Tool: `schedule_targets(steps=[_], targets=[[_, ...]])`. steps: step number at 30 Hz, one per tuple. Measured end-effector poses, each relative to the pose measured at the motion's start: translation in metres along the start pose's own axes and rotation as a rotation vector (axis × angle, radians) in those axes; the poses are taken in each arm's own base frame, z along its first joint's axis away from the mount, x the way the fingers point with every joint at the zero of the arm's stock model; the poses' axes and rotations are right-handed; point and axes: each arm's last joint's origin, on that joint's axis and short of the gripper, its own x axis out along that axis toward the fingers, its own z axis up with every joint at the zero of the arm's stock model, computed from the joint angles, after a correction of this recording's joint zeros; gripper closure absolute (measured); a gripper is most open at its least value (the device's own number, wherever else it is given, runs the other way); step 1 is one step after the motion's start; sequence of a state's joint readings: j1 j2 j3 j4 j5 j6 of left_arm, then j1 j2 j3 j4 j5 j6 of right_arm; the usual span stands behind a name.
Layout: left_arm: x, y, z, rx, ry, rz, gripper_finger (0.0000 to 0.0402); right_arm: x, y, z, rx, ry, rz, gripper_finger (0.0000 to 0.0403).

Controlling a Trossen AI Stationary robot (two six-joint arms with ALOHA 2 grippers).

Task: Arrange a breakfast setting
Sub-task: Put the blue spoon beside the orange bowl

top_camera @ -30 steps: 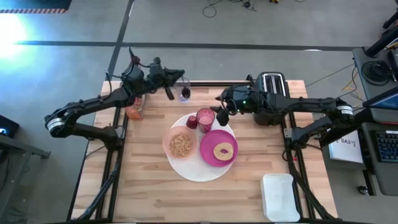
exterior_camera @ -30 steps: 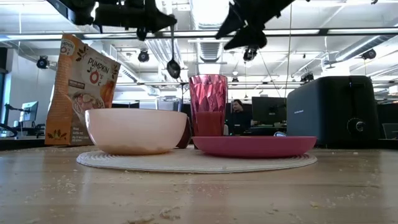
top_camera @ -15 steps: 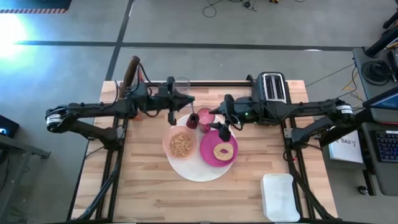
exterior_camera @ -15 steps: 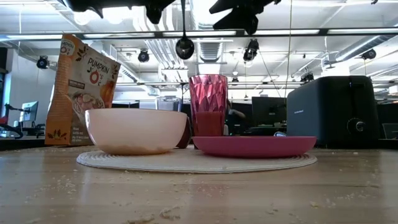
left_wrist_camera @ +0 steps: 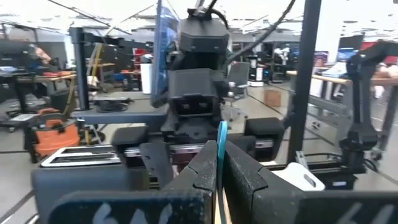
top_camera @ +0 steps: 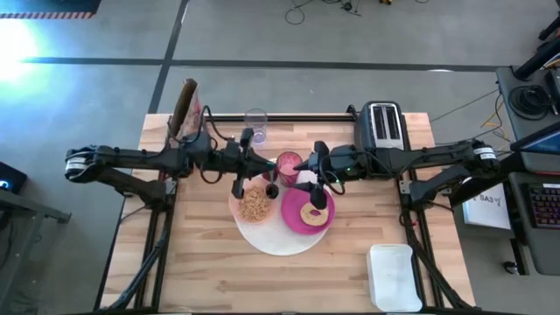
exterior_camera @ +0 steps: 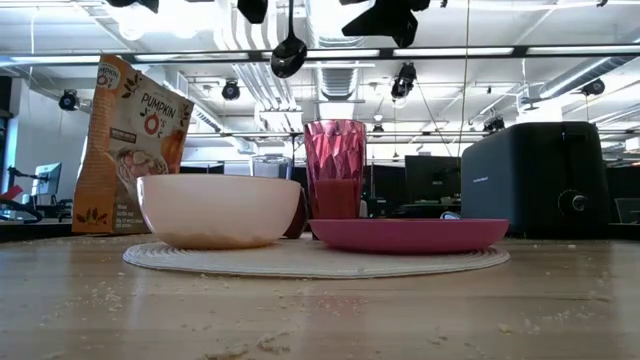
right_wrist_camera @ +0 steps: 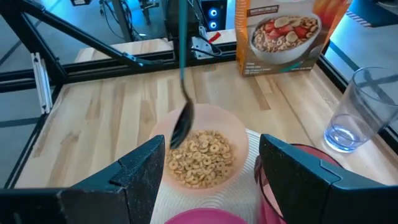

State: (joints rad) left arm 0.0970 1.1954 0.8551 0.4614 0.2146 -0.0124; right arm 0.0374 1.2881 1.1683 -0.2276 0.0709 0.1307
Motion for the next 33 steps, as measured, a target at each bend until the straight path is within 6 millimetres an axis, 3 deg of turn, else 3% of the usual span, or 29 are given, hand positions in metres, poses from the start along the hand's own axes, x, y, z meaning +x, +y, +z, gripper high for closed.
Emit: schedule_targets(steps=[13, 22, 27, 33], targets=[[0.018, -0.007, -0.007, 0.017, -0.099, -0.032, 0.0402, 0.001, 0.006, 0.01, 0.011, -0.116, 0.029, 0.0155], [0.034, -0.004, -0.019, 0.018, -0.185, -0.01, 0.0401, 0.016, 0.012, 0.006, 0.005, -0.122, 0.038, 0.0164], [0.033, -0.004, -0.018, 0.019, -0.191, -0.01, 0.0401, 0.018, 0.012, 0.005, -0.003, -0.116, 0.036, 0.0197], [0.031, -0.005, -0.013, 0.034, -0.213, -0.01, 0.0401, 0.018, 0.012, 0.005, -0.003, -0.116, 0.036, 0.0271]])
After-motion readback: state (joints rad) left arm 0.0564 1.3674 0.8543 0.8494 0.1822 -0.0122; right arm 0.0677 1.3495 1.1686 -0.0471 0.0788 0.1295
